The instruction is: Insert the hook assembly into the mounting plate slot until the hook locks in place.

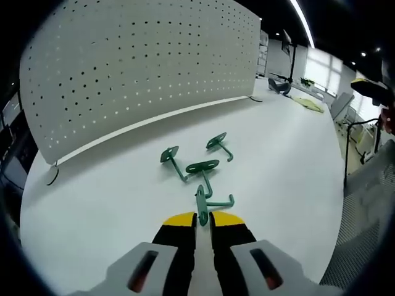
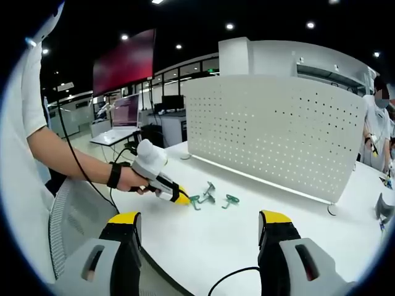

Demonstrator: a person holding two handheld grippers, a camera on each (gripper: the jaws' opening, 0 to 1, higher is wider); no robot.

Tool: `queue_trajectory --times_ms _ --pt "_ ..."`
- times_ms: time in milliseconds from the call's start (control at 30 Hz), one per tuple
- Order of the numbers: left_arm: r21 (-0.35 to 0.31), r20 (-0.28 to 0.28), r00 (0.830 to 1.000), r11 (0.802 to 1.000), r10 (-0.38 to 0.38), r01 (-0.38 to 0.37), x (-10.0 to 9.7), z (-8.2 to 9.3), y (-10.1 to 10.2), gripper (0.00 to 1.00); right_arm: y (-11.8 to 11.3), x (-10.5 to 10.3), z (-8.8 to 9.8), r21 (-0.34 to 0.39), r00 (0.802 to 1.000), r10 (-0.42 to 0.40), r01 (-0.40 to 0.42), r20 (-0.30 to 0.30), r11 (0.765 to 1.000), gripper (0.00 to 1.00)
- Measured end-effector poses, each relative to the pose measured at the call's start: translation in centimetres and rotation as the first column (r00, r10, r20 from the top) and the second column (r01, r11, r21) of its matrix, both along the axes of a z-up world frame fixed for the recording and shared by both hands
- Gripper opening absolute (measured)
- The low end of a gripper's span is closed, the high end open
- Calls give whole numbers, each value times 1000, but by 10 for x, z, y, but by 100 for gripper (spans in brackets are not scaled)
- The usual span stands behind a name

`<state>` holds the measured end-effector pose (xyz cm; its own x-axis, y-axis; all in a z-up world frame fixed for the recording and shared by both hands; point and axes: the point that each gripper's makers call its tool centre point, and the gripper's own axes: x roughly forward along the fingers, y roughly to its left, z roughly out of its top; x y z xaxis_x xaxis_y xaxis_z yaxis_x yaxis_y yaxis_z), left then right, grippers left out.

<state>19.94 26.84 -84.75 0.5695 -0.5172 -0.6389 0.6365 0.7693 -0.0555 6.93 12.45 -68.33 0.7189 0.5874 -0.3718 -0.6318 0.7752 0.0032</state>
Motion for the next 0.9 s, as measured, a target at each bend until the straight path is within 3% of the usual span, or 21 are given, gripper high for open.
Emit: queue_trajectory --times_ms 900 --pt "0 0 1000 1000 12 -12 -5 3 9 4 5 3 0 16 1000 17 -17 2 1000 79"
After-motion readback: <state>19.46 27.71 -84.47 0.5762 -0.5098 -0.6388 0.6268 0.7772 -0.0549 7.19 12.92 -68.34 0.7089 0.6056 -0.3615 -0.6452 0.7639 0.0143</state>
